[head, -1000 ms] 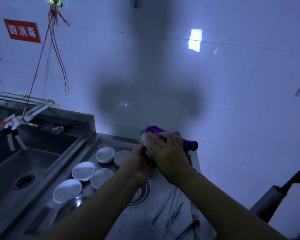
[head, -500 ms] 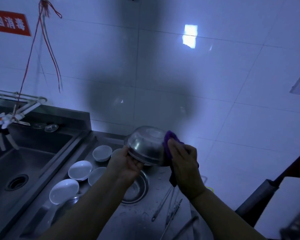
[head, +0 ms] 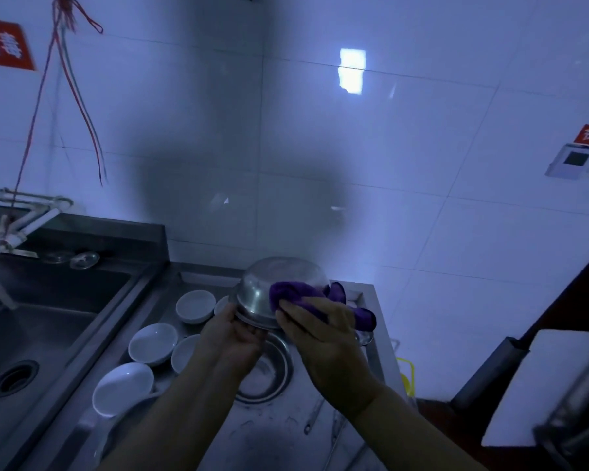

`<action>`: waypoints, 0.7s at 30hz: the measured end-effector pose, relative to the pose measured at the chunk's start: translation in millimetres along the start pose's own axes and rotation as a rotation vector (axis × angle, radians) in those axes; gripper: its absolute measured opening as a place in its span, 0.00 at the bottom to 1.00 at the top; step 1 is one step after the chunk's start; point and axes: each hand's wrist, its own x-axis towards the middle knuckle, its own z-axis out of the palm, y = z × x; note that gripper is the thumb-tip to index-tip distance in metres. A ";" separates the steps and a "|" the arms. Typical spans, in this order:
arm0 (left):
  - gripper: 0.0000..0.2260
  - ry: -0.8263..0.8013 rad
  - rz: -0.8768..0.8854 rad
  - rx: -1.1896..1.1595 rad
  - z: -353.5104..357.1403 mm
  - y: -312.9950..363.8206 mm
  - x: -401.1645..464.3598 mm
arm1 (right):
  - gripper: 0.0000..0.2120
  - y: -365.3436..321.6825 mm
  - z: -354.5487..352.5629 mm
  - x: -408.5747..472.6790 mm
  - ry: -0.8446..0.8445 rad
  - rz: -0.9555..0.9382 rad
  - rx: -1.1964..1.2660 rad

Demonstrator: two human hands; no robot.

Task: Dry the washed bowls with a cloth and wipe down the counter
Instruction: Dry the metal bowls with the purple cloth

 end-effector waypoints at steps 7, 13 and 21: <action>0.17 -0.023 -0.010 0.074 -2.4 6.8 -0.9 | 0.13 1.8 -0.9 -2.6 0.199 0.304 0.280; 0.15 0.046 0.120 0.251 -18.6 11.4 10.5 | 0.19 8.4 13.1 4.7 0.214 0.719 0.535; 0.17 0.258 0.453 0.654 -9.1 12.1 24.4 | 0.17 51.7 46.7 10.1 0.005 0.972 0.862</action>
